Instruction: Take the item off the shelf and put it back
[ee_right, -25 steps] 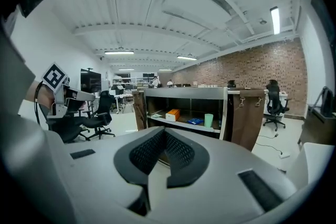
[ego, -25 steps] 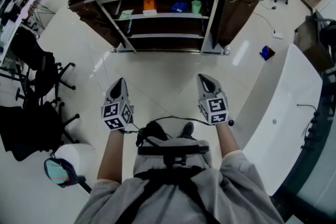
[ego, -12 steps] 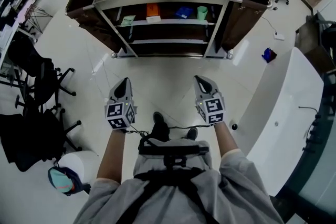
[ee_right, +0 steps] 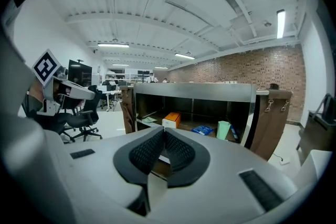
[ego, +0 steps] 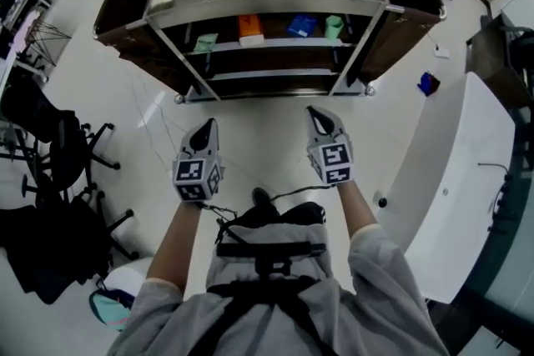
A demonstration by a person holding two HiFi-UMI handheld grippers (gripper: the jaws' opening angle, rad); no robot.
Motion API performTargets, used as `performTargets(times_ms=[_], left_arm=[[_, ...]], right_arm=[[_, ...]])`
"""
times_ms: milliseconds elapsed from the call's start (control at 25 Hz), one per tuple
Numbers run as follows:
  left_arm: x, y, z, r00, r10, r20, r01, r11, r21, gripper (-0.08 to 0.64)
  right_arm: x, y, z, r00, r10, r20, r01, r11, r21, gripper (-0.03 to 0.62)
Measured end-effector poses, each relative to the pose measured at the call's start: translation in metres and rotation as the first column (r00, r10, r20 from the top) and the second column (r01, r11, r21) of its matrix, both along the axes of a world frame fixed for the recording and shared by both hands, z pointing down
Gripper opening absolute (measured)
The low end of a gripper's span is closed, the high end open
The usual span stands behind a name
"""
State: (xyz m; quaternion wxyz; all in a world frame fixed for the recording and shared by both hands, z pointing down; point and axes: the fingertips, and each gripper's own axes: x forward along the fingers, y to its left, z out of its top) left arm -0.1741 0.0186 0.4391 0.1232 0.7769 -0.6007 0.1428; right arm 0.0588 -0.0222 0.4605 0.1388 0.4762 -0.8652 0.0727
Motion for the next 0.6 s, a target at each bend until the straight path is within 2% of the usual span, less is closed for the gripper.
performTargets(times_ms=[120, 240, 400, 600], left_arm=[[-0.009, -0.021, 0.007, 1.000, 0.025, 0.006, -0.025, 1.000, -0.013, 0.005], [-0.014, -0.040, 0.015, 1.000, 0.019, -0.005, -0.019, 1.000, -0.021, 0.005], [-0.018, -0.066, 0.033, 1.000, 0.003, -0.004, -0.003, 1.000, -0.028, 0.005], [-0.021, -0.111, 0.059, 0.999, -0.048, -0.023, 0.047, 0.999, -0.026, 0.005]], right_arm=[[-0.015, -0.029, 0.007, 1.000, 0.003, -0.009, -0.003, 1.000, 0.004, 0.053], [-0.029, -0.060, 0.018, 1.000, -0.026, -0.009, 0.026, 1.000, -0.006, 0.123], [-0.052, -0.101, 0.037, 0.992, -0.130, 0.012, 0.130, 0.991, -0.011, 0.215], [-0.075, -0.165, 0.065, 0.968, -0.249, 0.019, 0.249, 0.968, 0.008, 0.310]])
